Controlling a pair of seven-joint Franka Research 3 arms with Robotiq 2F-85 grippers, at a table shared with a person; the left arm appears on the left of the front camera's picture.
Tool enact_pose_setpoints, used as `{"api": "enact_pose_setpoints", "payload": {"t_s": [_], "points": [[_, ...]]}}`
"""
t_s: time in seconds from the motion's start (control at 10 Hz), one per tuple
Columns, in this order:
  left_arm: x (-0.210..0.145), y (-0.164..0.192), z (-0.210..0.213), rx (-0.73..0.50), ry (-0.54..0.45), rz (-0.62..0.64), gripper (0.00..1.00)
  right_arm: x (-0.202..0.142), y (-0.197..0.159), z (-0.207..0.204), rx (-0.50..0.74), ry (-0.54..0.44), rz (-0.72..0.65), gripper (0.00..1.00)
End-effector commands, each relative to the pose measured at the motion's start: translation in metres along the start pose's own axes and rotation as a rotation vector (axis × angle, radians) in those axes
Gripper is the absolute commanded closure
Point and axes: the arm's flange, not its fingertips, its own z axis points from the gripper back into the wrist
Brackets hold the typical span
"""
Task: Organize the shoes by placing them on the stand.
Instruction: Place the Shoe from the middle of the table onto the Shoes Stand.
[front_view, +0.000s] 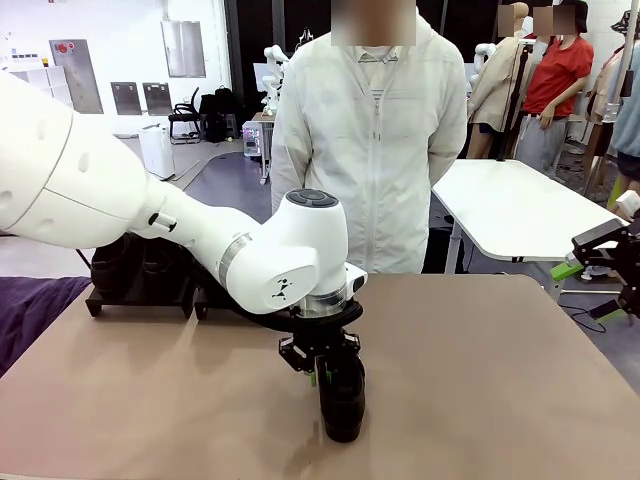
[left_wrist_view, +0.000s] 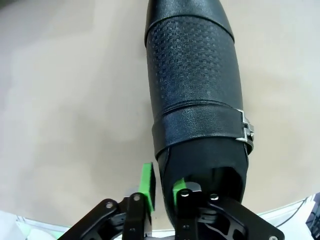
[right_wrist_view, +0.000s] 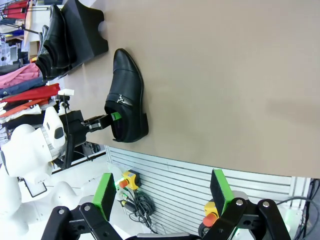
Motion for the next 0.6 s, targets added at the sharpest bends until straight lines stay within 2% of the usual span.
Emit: {"api": "enact_pose_setpoints", "payload": {"t_s": [0.0,0.3,0.5], "points": [[0.004,-0.007,-0.001,0.052,-0.037,0.013,1.00,0.001,0.003,0.002,0.033,-0.005,0.003,0.00],[0.003,-0.006,0.029,0.040,-0.110,0.000,1.00,0.001,0.003,0.002,0.033,-0.005,0.003,0.00],[-0.003,0.013,0.098,0.000,-0.252,-0.063,1.00,0.001,0.003,0.002,0.033,-0.005,0.003,0.00]]}}
